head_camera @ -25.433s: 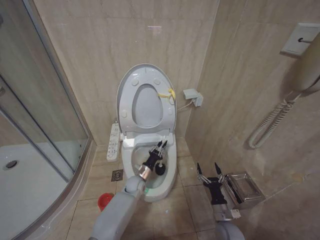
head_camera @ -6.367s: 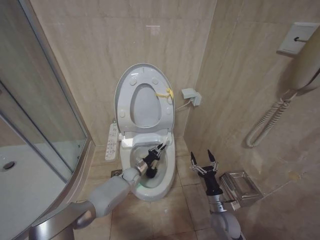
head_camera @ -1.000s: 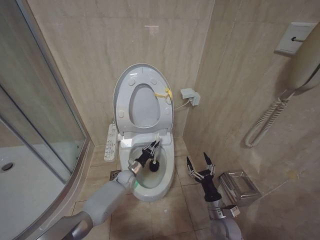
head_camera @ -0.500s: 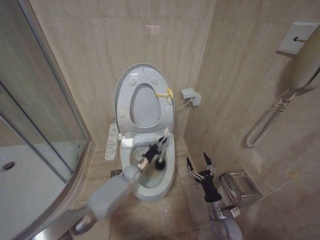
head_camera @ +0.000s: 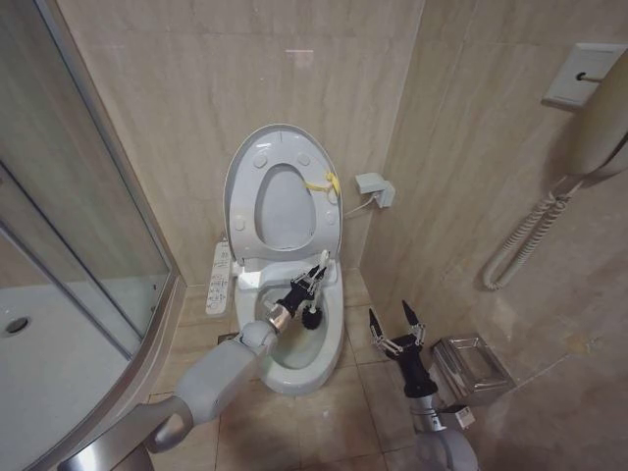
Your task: Open the toilet lid, clean the toilet bowl with a toilet brush, close the toilet lid, and flush.
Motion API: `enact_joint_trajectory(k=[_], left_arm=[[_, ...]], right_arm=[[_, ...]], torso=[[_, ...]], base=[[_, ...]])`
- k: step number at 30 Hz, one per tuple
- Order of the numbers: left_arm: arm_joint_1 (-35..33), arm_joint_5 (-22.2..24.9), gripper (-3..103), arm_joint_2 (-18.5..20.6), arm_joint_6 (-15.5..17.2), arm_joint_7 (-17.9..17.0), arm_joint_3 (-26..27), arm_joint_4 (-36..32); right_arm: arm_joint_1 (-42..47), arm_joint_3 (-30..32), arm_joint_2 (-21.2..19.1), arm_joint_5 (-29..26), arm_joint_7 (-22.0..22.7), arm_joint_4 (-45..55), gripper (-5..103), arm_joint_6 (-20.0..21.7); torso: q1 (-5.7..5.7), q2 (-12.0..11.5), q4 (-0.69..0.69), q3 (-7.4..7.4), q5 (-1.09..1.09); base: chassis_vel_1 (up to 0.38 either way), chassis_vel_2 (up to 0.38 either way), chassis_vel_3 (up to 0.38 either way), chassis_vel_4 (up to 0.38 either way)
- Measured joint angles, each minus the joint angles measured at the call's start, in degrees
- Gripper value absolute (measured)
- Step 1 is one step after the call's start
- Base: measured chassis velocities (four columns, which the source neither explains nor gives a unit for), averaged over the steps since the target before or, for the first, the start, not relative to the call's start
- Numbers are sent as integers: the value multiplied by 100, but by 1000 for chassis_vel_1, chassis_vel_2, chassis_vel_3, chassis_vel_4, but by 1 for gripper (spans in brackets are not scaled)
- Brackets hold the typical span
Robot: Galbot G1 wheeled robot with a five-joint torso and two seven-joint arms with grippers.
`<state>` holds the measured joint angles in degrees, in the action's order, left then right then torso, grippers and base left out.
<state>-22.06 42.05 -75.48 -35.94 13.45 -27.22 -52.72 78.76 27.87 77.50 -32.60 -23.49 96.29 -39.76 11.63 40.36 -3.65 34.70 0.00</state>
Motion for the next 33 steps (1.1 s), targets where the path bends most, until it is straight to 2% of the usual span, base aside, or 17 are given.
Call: enact_joint_trajectory(k=[4,8,12,16,18,24,30,33], left_arm=[[64,36,15,-97,0,-12,56,-123],[-263,-78,15,-97,-18,18,61,188],[-429,-94,15,-89,-26,17,73,338],[-374,-34,15,-99,-9,-13,69,207],[-144,3,15,-228,-5,-52,85,-19],[-140,-60,15,-374,-7,-43,106,107],[-436,-191,15,-91,-22,-3,75,193],[-425,-26,15,208,-7,-168,97,-384]], right_arm=[[-5,-20,48,45,2,5,100,7],[41,-20,73,65,2,20,100,1],[55,-8,64,65,-2,20,100,-9],[63,-4,67,68,-2,20,100,-11],[70,-5,99,93,-2,28,100,-12],[129,-6,125,120,-2,84,100,-17],[188,19,108,122,-3,124,100,-30],[199,30,104,129,-2,132,100,-31]], torso=[[0,1,-7,-2,1],[0,0,1,-1,0],[0,0,3,-1,0],[0,0,1,0,0],[-1,1,-6,-2,1],[0,1,-4,-1,1],[0,0,2,0,0],[-1,0,-1,0,-1]], base=[[0,0,0,0],[0,0,0,0],[0,0,0,0],[0,0,0,0],[0,0,0,0],[0,0,0,0],[0,0,0,0],[0,0,0,0]])
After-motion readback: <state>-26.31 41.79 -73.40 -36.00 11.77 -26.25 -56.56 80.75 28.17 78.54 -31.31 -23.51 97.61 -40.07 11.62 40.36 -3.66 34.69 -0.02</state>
